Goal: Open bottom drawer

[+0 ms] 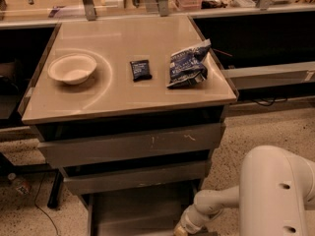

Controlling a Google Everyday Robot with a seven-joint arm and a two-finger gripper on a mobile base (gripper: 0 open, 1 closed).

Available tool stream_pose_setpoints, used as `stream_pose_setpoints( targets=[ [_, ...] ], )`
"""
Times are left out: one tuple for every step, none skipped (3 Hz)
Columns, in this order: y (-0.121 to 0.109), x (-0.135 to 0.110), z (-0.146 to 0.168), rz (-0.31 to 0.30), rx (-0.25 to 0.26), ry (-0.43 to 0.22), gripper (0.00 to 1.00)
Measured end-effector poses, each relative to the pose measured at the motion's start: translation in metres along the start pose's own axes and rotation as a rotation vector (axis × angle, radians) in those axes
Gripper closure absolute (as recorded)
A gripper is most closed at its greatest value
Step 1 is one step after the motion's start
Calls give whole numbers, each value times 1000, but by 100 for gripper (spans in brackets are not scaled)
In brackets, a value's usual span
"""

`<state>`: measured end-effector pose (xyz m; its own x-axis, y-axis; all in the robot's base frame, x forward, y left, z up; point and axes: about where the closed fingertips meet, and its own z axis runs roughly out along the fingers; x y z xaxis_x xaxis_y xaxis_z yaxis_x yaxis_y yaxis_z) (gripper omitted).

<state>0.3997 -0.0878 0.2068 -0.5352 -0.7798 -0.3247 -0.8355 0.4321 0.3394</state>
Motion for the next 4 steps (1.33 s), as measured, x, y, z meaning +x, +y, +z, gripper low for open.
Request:
stream_pose_setpoints(
  targets=[
    [7,14,9,33,-33,11,100],
    [8,14,6,33,-33,11,100],
    [25,37,10,70,-64,27,100],
    [25,36,10,70,-64,27,100]
  ],
)
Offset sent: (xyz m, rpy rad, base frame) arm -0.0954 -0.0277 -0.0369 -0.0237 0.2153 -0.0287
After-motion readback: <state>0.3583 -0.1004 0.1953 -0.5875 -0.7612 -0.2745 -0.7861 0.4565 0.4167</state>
